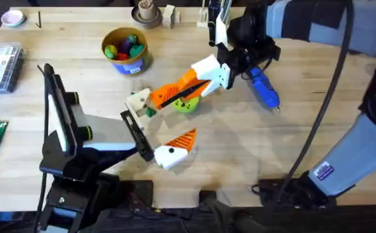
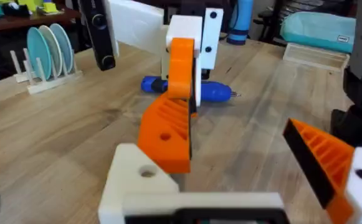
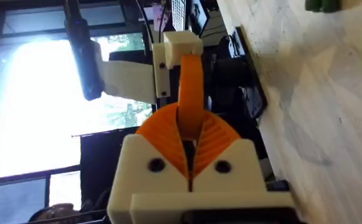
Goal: Pick up the gripper from the table and insert it into the empty holder that is missing its gripper. Then pick up a screw, insert it into the mounting hole, and use the screwdriver to tighten it. Finally, clean up the table by picking up the vegetable and placing it into the bucket.
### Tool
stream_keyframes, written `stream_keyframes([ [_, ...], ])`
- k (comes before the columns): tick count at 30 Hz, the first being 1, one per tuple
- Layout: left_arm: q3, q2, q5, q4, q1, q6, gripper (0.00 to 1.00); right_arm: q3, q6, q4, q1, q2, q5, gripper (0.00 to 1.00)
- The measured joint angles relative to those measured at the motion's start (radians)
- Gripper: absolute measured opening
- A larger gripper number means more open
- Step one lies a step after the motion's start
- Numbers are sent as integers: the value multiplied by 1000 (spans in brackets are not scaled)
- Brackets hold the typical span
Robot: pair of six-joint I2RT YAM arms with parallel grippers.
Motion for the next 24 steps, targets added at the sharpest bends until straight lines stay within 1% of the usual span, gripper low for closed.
stream_keyframes([
  [8, 0, 0, -1, 0, 0, 1, 993, 0, -19, 19, 23, 2, -18, 9],
  [14, 0, 0, -23, 4, 2, 7, 993, 0, -20, 65, 47, 2, -22, 9],
  [17, 0, 0, -28, 4, 8, 21, 993, 0, -11, 124, 54, 2, -25, 8],
  [24, 0, 0, -45, 6, 25, 35, 993, 0, 75, 298, 68, 2, -30, 8],
])
